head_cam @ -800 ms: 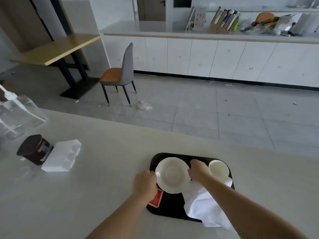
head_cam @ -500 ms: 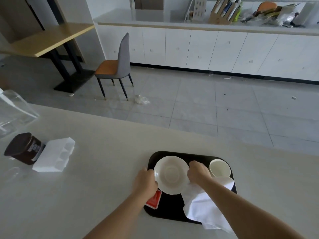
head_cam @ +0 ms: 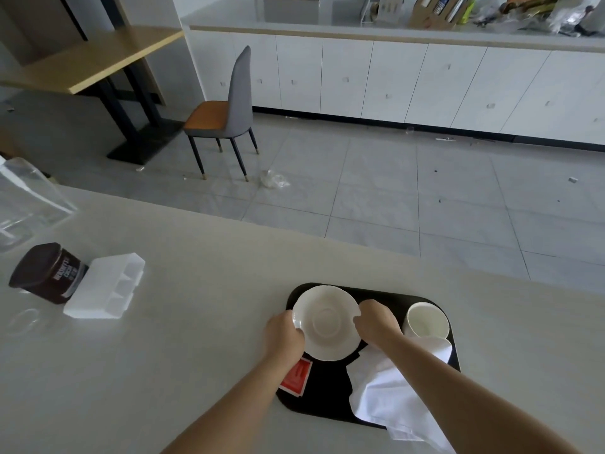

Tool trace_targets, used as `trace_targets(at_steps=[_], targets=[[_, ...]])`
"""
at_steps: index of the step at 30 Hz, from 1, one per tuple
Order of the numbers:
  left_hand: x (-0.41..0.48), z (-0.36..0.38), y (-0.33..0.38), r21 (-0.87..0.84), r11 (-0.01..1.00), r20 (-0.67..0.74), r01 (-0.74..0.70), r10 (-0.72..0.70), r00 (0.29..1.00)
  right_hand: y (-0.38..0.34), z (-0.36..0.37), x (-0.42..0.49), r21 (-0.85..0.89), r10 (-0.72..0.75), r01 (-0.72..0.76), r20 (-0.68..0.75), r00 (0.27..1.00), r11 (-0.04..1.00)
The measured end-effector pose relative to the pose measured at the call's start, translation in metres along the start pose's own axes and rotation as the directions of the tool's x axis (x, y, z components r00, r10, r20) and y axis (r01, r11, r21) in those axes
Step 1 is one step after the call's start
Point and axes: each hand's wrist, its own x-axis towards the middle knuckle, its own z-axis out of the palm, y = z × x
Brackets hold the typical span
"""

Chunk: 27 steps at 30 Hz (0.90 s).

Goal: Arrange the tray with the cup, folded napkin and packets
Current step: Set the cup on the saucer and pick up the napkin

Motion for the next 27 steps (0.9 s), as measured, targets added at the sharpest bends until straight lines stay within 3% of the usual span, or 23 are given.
trace_targets(at_steps=[11,20,23,27], targets=[[0.009,-0.002,0.004,0.022,0.996,0.005,0.086,-0.086,0.996,-0.002,0.004,0.002,0.146,-0.034,0.038,-0.034,0.999,0.989],[-0.009,-0.001,0.013,-0.235,0.956,-0.111,0.174,-0.204,0.973,0.004,0.008,-0.002,0.414,0.022,-0.006,-0.034,0.999,0.910],[-0.012,0.001,0.012,-0.275,0.949,-0.135,0.157,-0.199,0.971,0.004,0.008,-0.003,0.429,0.025,-0.008,-0.034,0.999,0.903],[-0.012,0.001,0.008,-0.331,0.930,-0.140,0.157,-0.213,0.967,0.002,0.007,-0.007,0.324,0.033,-0.033,0.007,0.999,0.945]])
